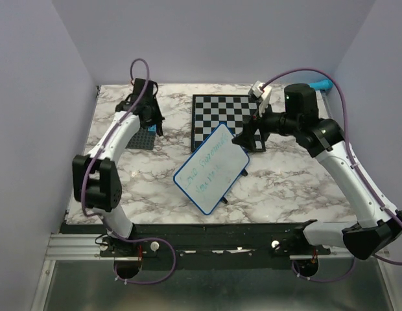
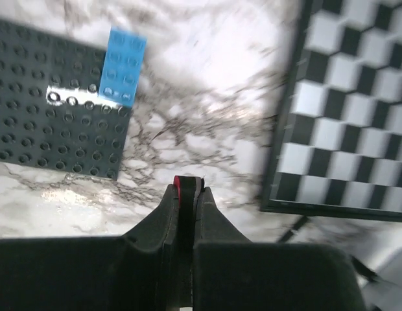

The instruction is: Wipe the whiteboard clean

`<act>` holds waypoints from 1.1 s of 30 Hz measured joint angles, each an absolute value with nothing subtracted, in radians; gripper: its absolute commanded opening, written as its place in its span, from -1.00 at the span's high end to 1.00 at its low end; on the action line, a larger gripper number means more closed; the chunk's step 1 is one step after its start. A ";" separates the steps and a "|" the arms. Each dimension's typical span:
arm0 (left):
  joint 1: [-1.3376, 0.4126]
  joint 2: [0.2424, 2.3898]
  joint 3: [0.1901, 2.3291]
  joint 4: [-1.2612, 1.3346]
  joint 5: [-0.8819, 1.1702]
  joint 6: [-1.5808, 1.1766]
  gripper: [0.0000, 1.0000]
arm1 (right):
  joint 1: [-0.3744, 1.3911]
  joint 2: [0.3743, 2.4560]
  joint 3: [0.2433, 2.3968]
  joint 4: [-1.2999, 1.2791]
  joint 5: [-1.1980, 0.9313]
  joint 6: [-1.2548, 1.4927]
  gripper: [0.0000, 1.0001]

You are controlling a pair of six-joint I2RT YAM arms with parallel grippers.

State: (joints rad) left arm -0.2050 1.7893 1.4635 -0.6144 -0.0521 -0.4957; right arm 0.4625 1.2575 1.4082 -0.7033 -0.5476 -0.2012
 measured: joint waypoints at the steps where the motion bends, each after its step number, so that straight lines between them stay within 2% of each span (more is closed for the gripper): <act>1: -0.201 1.749 1.475 -0.616 -0.035 -0.501 0.99 | 0.463 1.264 1.438 -0.701 -0.546 -0.201 -0.92; 6: -0.190 1.494 1.552 -0.593 0.138 -0.557 0.99 | 0.464 1.317 1.579 -0.642 -0.544 -0.191 -0.92; 9: -0.205 1.425 1.576 -0.558 0.250 -0.612 0.95 | 0.491 1.346 1.616 -0.588 -0.519 -0.189 -0.92; 13: -0.230 1.390 1.526 -0.502 0.363 -0.718 0.87 | 0.631 1.358 1.599 -0.506 -0.352 -0.236 -0.90; 18: -0.244 1.380 1.420 -0.440 0.440 -0.873 0.86 | 0.886 1.354 1.442 -0.305 -0.033 -0.414 -0.90; 21: -0.244 1.369 1.376 -0.418 0.472 -0.939 0.85 | 0.974 1.353 1.284 -0.142 0.089 -0.553 -0.89; 28: -0.244 1.293 1.299 -0.342 0.532 -1.055 0.85 | 1.023 1.325 1.023 0.185 0.153 -0.826 -0.75; 33: -0.251 1.232 1.246 -0.284 0.558 -1.118 0.86 | 1.041 1.267 0.924 0.417 0.133 -0.969 -0.75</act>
State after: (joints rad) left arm -0.2508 1.2320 1.2465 -0.2836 0.5579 -1.1179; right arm 1.0409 1.2675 0.9241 0.4168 0.1333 -0.9691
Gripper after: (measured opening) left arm 0.104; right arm 0.873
